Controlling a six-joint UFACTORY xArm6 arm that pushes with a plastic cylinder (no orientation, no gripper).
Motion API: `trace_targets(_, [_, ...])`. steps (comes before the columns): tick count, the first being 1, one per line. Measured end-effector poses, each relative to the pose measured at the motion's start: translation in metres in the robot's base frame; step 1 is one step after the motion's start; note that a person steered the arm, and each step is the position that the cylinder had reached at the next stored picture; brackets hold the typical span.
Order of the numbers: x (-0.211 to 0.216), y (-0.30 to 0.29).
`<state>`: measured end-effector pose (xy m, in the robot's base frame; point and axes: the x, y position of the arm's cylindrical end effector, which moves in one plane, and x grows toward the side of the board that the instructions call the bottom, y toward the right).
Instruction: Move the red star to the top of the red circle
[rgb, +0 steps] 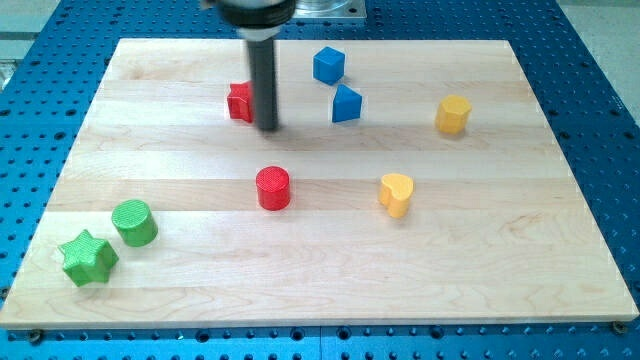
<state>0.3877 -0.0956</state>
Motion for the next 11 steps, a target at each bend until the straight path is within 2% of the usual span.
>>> trace_targets(1, [0.032, -0.075])
trace_targets(3, [-0.027, -0.024])
trace_targets(4, [-0.035, -0.077])
trace_targets(5, [-0.066, -0.066])
trace_targets(6, [-0.062, 0.008])
trace_targets(7, [-0.019, 0.033])
trace_targets(8, [-0.034, 0.049])
trace_targets(9, [-0.084, 0.006])
trace_targets(10, [-0.085, 0.078])
trace_targets(11, [-0.070, 0.106])
